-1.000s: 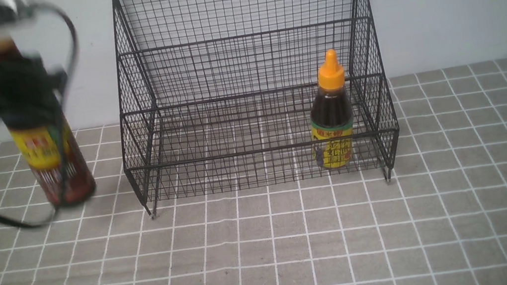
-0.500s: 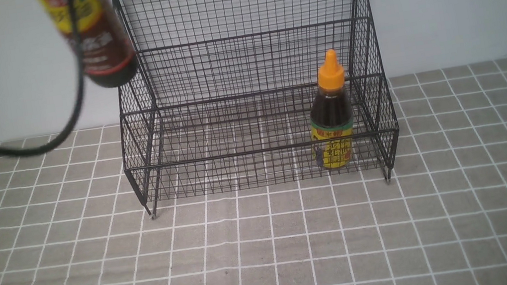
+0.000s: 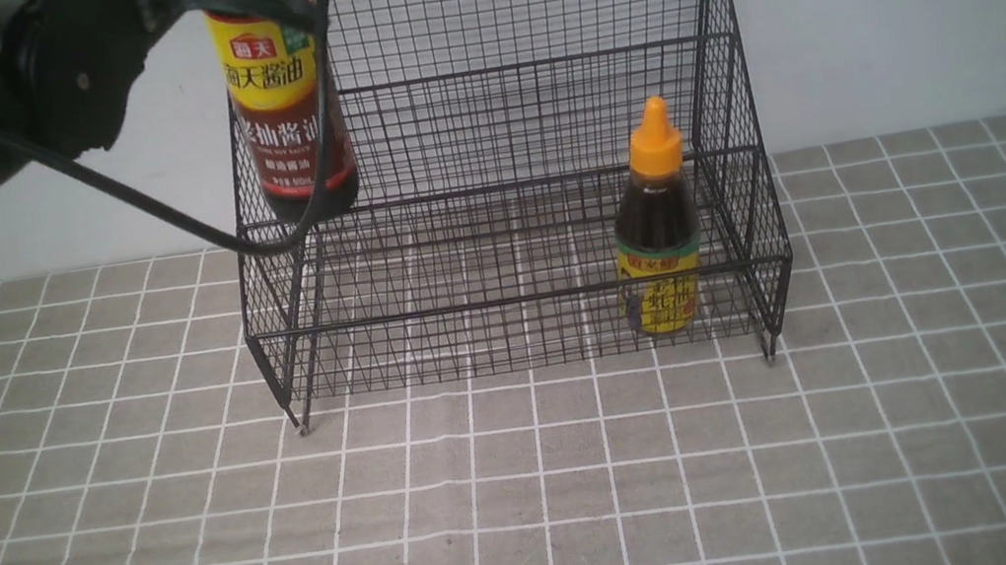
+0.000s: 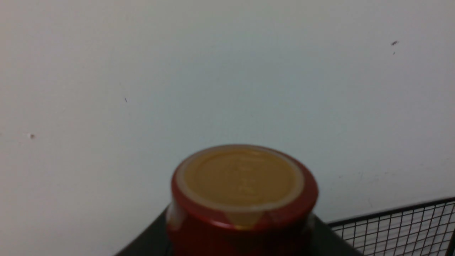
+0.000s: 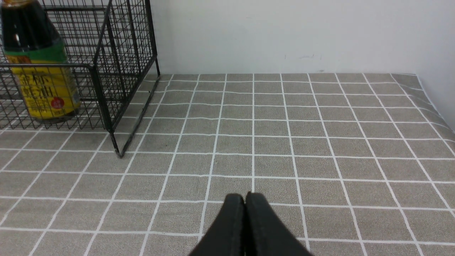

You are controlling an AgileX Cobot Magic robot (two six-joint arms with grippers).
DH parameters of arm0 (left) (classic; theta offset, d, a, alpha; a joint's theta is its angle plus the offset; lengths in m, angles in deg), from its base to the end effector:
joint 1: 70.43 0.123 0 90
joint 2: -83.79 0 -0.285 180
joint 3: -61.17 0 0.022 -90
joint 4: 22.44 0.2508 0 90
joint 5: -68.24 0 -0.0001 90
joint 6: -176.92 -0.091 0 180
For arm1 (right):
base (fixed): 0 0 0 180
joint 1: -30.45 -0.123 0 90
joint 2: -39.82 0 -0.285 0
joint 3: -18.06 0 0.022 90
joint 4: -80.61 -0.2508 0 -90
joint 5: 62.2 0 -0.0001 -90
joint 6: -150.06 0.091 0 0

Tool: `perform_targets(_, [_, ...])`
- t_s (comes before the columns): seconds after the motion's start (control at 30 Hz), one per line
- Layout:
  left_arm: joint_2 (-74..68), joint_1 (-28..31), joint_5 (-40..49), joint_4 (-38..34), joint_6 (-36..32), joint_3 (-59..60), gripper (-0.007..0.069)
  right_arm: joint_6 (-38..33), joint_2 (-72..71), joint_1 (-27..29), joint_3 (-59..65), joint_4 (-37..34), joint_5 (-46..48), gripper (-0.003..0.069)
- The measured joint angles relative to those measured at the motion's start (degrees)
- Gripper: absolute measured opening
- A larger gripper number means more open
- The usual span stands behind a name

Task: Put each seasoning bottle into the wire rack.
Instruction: Use the left arm to put the condiment bottle back on the shelf

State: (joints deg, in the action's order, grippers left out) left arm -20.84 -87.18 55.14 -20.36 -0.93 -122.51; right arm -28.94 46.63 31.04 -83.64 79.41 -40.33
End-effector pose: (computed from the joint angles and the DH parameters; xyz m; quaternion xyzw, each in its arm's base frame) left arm 0.3956 -0.1198 0.3760 0.1032 0.6860 -0.1085 0.7120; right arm 0.0520 0.0002 0.1734 0.0166 0.8036 0.0110 0.5949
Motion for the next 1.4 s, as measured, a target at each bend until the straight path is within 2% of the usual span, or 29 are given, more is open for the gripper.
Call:
perform_targets(0.4, [-1.4,0.0,-1.6,0.1,0.1,-0.4,0.0255,0.0,0.0,0.0,0.0,0.0,0.0,-0.0014])
perform_targets(1.23, [-8.1,0.0,13.1,0.0,0.1,-0.4,0.0255,0.0,0.0,0.0,0.0,0.0,0.0,-0.0014])
perform_targets(1.4, [-7.8,0.0,13.1,0.0,0.8,-0.4,0.0291,0.0,0.0,0.0,0.0,0.0,0.0,-0.0014])
